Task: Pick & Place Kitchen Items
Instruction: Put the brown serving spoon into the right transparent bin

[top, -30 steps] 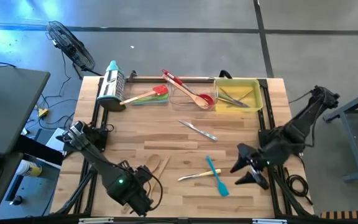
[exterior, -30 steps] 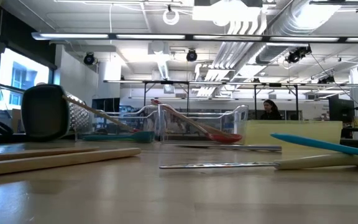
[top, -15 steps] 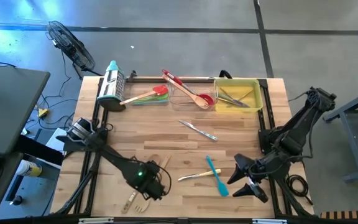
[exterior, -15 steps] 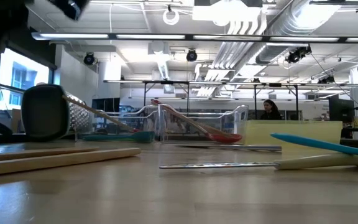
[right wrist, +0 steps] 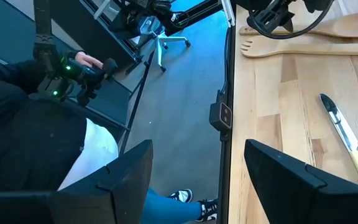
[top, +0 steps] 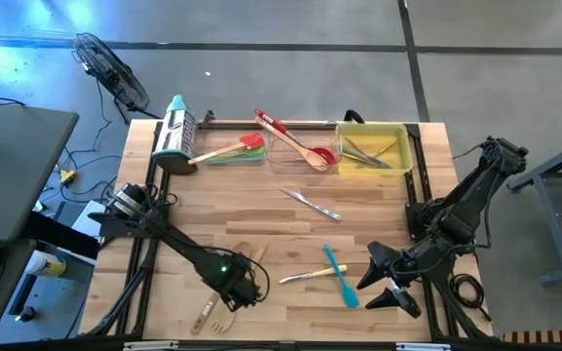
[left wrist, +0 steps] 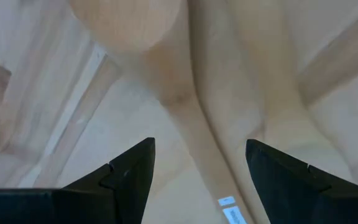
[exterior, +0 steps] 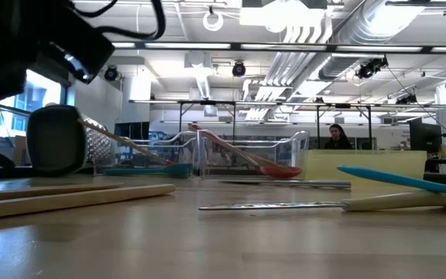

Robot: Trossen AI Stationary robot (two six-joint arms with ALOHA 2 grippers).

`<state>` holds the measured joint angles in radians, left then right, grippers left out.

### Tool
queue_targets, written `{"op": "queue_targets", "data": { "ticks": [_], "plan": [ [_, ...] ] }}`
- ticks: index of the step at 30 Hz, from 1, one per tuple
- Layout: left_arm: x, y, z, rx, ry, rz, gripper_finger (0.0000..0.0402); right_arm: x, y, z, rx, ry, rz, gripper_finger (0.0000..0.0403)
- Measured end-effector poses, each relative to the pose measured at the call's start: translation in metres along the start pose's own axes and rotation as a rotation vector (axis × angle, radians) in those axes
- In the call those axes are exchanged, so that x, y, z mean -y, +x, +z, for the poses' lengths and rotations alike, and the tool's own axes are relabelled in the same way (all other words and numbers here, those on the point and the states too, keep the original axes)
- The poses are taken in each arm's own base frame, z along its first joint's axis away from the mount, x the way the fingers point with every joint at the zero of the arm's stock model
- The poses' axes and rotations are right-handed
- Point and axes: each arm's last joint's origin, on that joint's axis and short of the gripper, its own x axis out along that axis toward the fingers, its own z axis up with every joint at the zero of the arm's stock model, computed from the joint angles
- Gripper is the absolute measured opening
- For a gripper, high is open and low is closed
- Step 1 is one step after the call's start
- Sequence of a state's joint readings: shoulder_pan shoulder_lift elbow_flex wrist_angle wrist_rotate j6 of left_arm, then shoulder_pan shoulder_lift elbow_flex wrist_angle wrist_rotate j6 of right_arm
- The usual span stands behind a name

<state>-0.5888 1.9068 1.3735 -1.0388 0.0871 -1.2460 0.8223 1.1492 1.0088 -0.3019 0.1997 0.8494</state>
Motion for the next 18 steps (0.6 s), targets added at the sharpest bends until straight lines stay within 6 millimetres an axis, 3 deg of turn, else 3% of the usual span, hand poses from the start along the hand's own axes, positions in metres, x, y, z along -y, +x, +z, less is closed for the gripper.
{"op": "queue_targets", "data": {
  "ticks": [18],
  "plan": [
    [-0.007, 0.024, -0.001, -0.012, -0.07, -0.027, 0.0244, 0.0, 0.0, 0.0, -0.001, -0.019, -0.001, 0.0247]
  ]
}}
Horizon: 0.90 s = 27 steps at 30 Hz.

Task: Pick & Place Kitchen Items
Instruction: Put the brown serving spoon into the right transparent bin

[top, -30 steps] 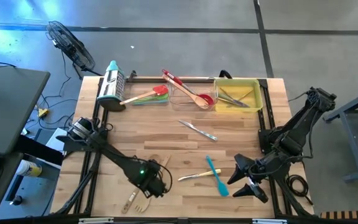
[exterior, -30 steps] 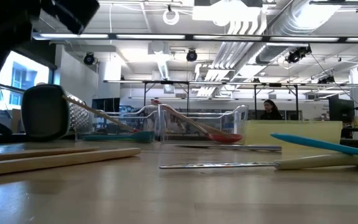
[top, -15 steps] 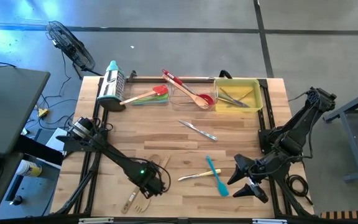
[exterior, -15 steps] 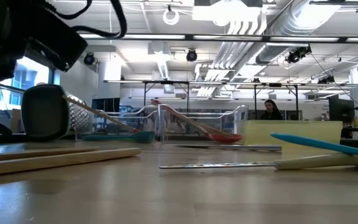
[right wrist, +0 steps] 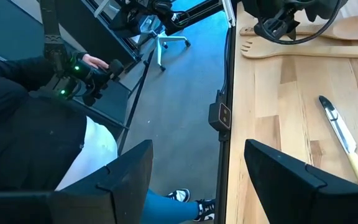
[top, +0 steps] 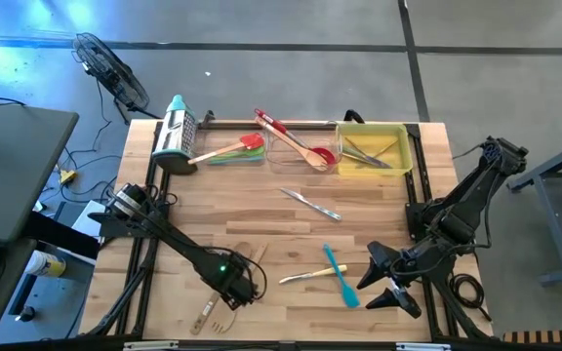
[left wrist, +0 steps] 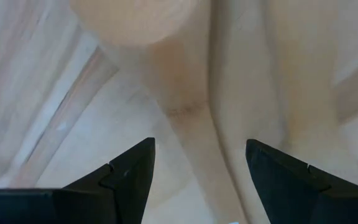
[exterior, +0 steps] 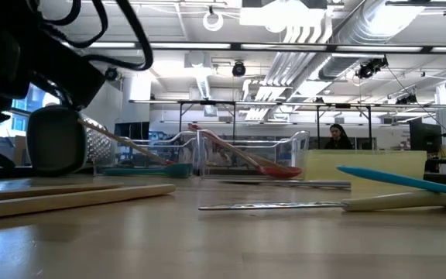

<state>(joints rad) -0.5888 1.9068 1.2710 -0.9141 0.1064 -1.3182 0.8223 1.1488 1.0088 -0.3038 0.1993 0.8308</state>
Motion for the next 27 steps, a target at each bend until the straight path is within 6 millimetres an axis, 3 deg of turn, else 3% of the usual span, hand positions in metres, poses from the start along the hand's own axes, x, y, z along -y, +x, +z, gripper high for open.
{"op": "queue_targets", "data": {
  "ticks": [13, 20, 24, 27],
  "plan": [
    [-0.011, 0.022, -0.001, -0.009, -0.122, -0.029, 0.0229, 0.0, 0.0, 0.0, 0.0, -0.016, 0.0, 0.0247],
    [-0.016, 0.027, -0.001, 0.008, -0.178, -0.011, 0.014, 0.0, 0.0, 0.0, 0.001, -0.016, 0.0, 0.0247],
    [-0.015, 0.027, -0.001, -0.001, -0.186, -0.014, 0.0063, 0.0, 0.0, 0.0, 0.001, -0.016, 0.001, 0.0247],
    [-0.015, 0.027, -0.001, 0.014, -0.181, -0.013, 0.0063, 0.0, 0.0, 0.0, 0.001, -0.016, 0.0, 0.0247]
  ]
}}
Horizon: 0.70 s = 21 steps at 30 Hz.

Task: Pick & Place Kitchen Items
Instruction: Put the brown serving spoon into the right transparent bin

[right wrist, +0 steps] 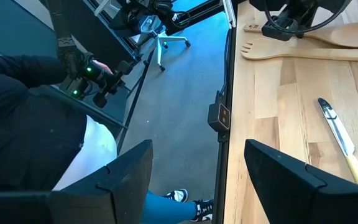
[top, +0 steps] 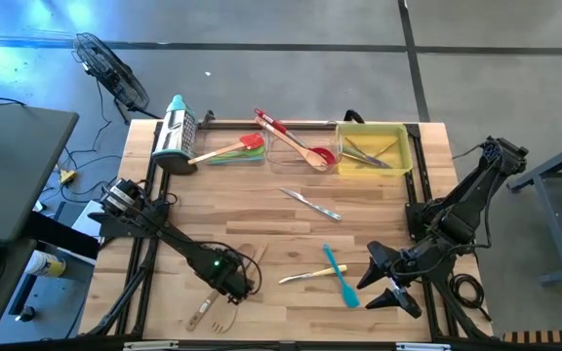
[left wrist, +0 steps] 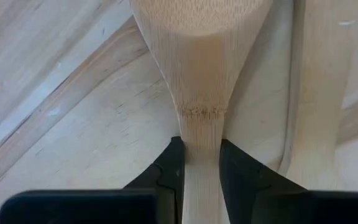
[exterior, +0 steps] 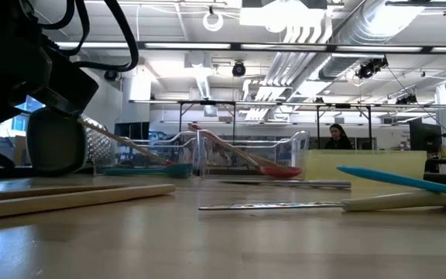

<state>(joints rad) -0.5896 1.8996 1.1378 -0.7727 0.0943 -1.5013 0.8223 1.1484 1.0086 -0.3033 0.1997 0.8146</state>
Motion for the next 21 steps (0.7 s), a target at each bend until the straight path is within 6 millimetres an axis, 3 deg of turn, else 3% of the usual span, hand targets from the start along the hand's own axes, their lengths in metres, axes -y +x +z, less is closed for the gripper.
{"op": "queue_targets", "data": {
  "ticks": [13, 21],
  "plan": [
    [0.005, -0.005, 0.0, 0.027, 0.09, -0.002, 0.0063, 0.0, 0.0, 0.0, 0.009, 0.0, -0.008, 0.0247],
    [0.017, -0.037, 0.0, 0.058, 0.161, 0.076, 0.0063, 0.0, 0.0, 0.0, 0.009, 0.0, -0.008, 0.0247]
  ]
}}
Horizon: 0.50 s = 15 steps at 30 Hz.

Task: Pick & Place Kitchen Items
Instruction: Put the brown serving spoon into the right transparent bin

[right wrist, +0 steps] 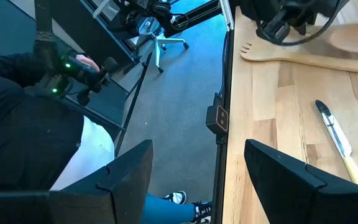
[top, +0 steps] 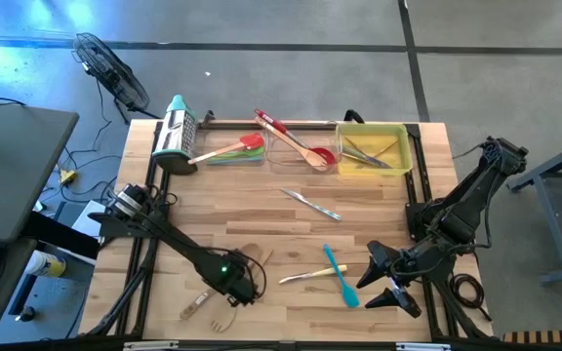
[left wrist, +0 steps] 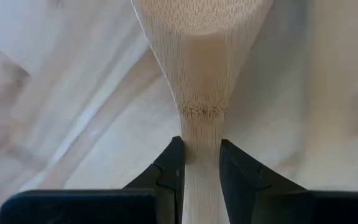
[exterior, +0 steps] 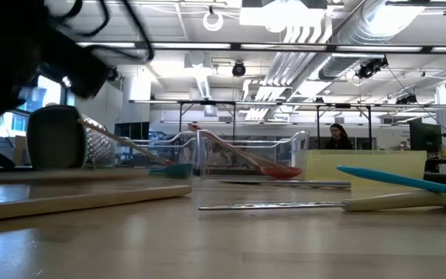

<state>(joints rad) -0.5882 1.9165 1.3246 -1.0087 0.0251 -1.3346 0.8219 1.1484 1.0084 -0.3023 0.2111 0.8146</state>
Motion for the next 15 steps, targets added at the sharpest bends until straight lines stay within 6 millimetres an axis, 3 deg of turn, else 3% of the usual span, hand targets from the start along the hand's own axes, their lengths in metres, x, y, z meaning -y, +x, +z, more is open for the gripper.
{"op": "queue_targets", "data": {
  "ticks": [9, 15],
  "plan": [
    [0.019, -0.063, 0.009, 0.16, 0.044, -0.061, 0.0063, 0.0, 0.0, 0.001, 0.019, -0.007, -0.018, 0.0247],
    [0.036, -0.129, 0.017, 0.407, 0.122, -0.217, 0.0062, 0.001, 0.0, 0.002, 0.061, -0.032, -0.048, 0.0247]
  ]
}}
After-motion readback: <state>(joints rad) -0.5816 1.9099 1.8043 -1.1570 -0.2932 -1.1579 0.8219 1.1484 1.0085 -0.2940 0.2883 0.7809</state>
